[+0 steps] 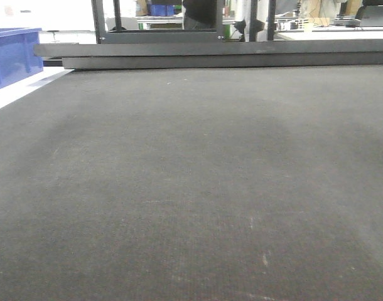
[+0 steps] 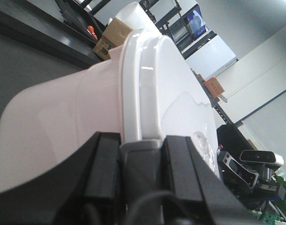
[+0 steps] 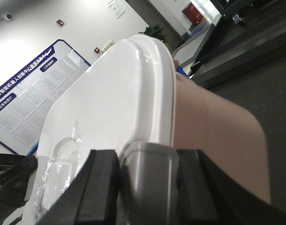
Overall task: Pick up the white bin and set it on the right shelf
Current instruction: 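Hold the bin with both grippers while driving to the blue-bin shelving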
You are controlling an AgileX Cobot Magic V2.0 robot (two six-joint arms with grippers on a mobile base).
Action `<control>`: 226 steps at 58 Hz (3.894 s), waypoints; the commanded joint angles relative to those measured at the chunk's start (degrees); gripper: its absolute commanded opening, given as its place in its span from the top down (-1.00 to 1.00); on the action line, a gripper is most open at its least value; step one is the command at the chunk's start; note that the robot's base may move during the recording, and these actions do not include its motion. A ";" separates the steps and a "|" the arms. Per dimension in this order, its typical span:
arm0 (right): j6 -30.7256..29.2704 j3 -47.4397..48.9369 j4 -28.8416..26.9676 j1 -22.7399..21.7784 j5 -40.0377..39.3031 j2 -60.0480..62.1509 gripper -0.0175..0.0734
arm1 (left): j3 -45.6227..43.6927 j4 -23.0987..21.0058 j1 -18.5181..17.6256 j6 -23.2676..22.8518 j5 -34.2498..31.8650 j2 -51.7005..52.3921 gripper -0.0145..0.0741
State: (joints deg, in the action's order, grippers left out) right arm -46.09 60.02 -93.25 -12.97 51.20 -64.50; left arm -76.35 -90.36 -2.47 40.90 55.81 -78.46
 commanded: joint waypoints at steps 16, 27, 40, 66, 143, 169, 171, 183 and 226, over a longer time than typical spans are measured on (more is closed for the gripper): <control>-2.06 2.00 -3.47 2.80 13.92 2.34 0.48 | -1.61 -3.45 -3.39 0.89 20.38 2.38 0.96; -2.06 2.00 -3.47 2.80 9.65 2.34 0.48 | -1.61 -3.45 -3.39 0.89 20.38 2.38 0.96; -2.06 2.00 -3.47 2.80 8.17 2.34 0.48 | -1.61 -3.45 -3.39 0.89 20.38 2.38 0.96; -2.06 2.00 -3.47 2.80 8.13 2.34 0.48 | -1.61 -3.45 -3.39 0.89 20.38 2.38 0.96; -2.06 2.00 -3.47 2.80 8.03 2.34 0.48 | -1.61 -3.45 -3.39 0.89 20.38 2.38 0.96; -2.06 2.00 -3.47 2.80 8.03 2.34 0.48 | -1.61 -3.45 -3.39 0.89 20.38 2.38 0.96; -2.06 2.00 -3.47 2.80 8.03 2.34 0.48 | -1.61 -3.45 -3.39 0.89 20.38 2.38 0.96; -2.06 2.00 -3.47 2.80 8.03 2.34 0.48 | -1.61 -3.45 -3.39 0.89 20.38 2.38 0.96; -2.06 2.00 -3.47 2.80 8.03 2.34 0.48 | -1.61 -3.45 -3.39 0.89 20.38 2.38 0.96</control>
State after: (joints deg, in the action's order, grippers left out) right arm -46.09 60.02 -93.56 -12.44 45.63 -64.03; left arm -76.23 -89.75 -2.66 40.49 57.95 -78.46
